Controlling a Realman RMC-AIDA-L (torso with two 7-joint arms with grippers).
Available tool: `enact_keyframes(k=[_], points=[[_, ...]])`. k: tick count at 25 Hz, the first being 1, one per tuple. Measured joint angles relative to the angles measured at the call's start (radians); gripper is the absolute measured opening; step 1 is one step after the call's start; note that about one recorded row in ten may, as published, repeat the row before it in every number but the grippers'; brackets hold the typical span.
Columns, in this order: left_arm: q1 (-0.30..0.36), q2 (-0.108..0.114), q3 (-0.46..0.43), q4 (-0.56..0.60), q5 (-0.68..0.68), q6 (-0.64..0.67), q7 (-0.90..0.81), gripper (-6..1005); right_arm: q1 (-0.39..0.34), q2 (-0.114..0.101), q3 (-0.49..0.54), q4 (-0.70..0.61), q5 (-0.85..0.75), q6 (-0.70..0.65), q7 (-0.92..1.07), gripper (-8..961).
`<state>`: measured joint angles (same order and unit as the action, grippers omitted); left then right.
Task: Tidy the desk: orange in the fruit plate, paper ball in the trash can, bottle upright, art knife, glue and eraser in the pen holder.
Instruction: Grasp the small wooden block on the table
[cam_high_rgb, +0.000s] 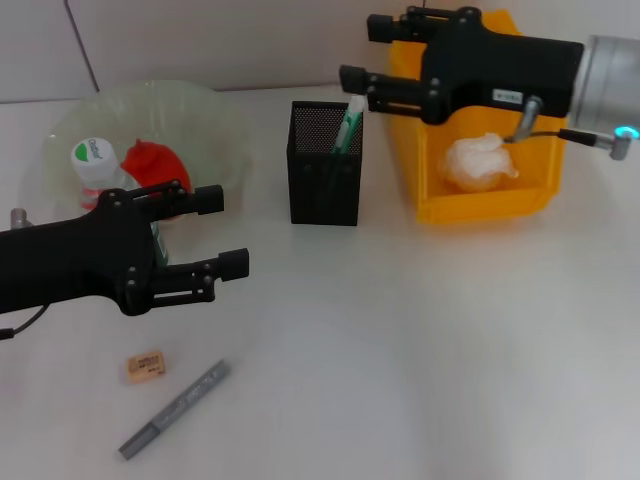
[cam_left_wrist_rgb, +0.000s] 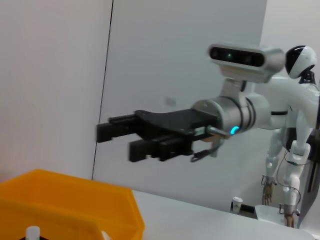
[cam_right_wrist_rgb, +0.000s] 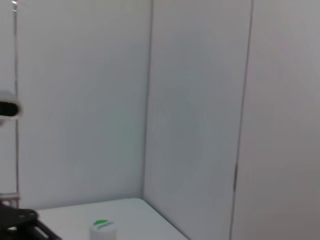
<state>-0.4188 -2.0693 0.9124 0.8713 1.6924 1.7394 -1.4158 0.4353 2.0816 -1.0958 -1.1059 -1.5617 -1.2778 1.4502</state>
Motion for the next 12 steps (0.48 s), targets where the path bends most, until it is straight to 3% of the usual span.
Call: enact_keyframes(k=[2,12], points=[[0.0,0.0,0.0,0.0,-0.001,0.0,0.0,799,-0.031,-0.001,0.007,-0.021,0.018,-0.05,-0.008,632],[0.003,-0.002,0.0,-0.001,-0.004,0.0,0.0,799,-0.112,-0.001,0.076,-0.037,0.034,-0.205,-0.015,705]])
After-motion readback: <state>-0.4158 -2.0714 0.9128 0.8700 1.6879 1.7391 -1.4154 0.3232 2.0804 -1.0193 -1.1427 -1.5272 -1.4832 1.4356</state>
